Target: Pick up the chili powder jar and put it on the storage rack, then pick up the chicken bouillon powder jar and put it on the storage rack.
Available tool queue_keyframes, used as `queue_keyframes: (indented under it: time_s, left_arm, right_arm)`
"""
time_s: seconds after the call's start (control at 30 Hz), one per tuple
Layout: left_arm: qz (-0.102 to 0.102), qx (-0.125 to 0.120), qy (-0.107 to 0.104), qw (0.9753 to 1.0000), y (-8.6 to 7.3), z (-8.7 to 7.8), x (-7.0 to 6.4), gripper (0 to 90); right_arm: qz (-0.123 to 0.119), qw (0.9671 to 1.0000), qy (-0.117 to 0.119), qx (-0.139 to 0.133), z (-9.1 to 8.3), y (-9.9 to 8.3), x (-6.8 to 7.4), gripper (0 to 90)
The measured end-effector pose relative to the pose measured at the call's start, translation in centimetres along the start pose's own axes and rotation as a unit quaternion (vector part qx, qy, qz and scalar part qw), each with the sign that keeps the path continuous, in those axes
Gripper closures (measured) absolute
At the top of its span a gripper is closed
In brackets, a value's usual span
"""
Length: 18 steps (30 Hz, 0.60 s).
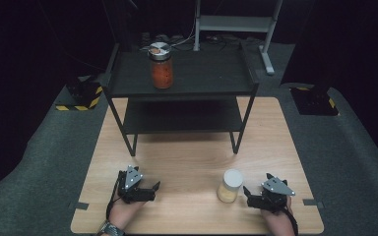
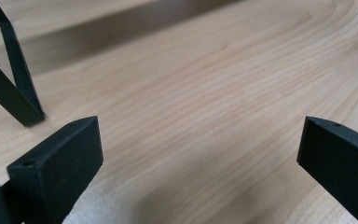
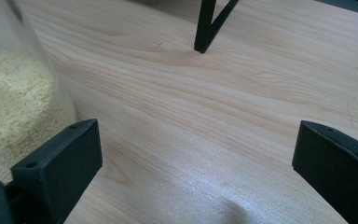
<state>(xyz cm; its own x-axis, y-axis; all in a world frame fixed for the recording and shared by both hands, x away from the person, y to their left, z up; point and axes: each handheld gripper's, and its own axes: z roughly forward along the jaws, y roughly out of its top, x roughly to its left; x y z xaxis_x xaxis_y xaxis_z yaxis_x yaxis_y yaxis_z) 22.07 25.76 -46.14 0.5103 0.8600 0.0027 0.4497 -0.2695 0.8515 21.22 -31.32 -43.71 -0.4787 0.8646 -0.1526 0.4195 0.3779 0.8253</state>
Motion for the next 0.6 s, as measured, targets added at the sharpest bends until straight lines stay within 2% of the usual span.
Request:
queue_keyframes:
  time_s: [0.13,0.33,0.47,0.6]
  left_arm:
    - [0.017,0.010,0.009,0.9998,0.3,0.1,-0.6,0.4]
    - [0.037,0.040,0.021,0.9983,1.3,0.5,-1.4,0.5]
    - [0.048,0.042,0.020,0.9978,1.3,0.6,-1.6,1.1]
    - [0.067,0.046,0.022,0.9964,1.4,0.6,-2.1,1.1]
  right_arm:
    - [0.000,1.0000,0.000,0.000,0.0,0.0,0.0,0.8]
    - [-0.001,1.0000,0.001,-0.001,0.0,-0.1,0.0,0.8]
    - [0.000,1.0000,0.002,-0.003,-0.1,-0.1,-0.1,0.8]
    - [0.003,1.0000,0.004,-0.006,-0.1,-0.2,-0.2,0.8]
